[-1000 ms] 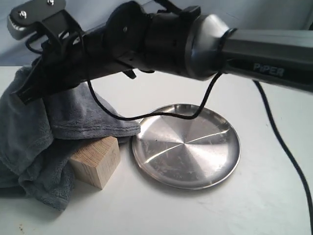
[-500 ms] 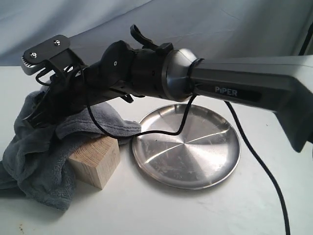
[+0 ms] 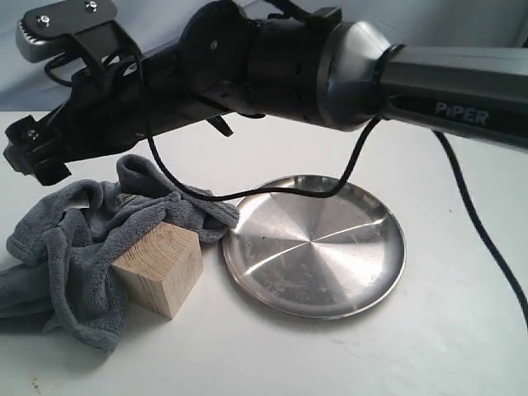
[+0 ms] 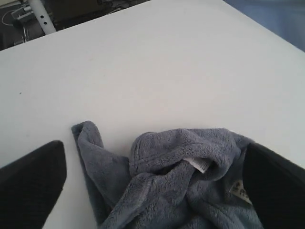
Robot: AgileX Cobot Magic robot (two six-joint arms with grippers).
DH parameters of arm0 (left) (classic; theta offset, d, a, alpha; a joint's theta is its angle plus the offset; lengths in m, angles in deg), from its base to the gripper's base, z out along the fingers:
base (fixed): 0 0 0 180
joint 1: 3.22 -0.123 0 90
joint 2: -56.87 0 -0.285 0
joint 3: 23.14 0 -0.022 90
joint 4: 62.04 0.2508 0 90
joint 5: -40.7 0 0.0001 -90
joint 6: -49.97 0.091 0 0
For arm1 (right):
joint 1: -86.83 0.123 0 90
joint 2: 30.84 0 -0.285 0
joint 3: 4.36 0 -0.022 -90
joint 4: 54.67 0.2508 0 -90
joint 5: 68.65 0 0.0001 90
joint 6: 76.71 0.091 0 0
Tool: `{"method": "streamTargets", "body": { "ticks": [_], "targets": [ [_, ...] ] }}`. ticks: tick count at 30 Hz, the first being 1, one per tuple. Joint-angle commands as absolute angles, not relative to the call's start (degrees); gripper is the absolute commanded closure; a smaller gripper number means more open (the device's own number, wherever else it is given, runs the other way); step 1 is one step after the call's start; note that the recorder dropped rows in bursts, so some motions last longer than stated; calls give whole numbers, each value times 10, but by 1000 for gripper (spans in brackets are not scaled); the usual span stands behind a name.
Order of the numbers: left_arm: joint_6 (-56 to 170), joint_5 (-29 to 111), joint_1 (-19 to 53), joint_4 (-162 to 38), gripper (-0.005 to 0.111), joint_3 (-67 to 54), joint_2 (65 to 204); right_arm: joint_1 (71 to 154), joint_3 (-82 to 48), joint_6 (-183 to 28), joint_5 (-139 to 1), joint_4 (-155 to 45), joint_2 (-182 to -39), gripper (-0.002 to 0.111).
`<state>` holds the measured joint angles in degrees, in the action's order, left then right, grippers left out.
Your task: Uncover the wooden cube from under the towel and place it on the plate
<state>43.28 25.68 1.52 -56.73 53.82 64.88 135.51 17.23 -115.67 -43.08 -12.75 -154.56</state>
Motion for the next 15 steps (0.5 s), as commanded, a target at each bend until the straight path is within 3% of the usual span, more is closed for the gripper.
{"method": "streamTargets", "body": {
  "ticks": [1,8,15],
  "targets": [
    [431,264,13,-570,106,541,647,1326,172,-995,-381,-224,-1529,22],
    [431,264,13,-570,106,541,647,1300,172,-913,-310,-315,-1556,42],
    [429,264,13,-570,106,541,647,1301,172,-913,-304,-285,-1610,44]
  ]
}}
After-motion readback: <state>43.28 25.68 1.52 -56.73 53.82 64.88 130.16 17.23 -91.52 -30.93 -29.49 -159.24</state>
